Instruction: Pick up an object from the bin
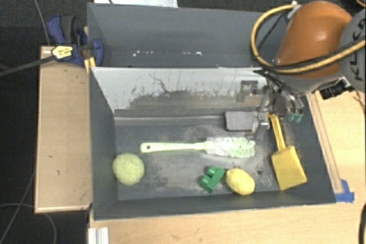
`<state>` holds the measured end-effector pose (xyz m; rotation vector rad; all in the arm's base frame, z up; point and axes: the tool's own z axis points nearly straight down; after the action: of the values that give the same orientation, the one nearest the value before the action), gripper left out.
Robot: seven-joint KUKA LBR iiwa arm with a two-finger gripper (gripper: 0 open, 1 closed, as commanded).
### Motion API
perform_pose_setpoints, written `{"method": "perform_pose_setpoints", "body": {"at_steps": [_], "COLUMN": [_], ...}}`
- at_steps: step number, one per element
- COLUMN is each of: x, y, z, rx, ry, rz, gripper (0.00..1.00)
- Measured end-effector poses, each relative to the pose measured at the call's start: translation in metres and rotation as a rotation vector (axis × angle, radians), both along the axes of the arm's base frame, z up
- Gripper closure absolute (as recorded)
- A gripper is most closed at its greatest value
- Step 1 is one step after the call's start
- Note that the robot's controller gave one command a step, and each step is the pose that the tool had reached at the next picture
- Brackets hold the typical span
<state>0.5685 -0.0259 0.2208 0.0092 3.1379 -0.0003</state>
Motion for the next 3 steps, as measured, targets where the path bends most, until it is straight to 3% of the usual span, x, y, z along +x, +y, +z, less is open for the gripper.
{"method": "perform_pose_setpoints", "body": {"at_steps": [1, 2, 3], "x": [0.000, -0.046, -0.041], "y": [0.000, -0.010, 0.003], "z": [0.000, -0.081, -0.105], "rx": [0.000, 0.001, 0.002], "ry": [0.000, 0.001, -0.016], "rz": [0.000, -0.054, -0.066], "gripper": [0.00, 0.00, 0.00]}}
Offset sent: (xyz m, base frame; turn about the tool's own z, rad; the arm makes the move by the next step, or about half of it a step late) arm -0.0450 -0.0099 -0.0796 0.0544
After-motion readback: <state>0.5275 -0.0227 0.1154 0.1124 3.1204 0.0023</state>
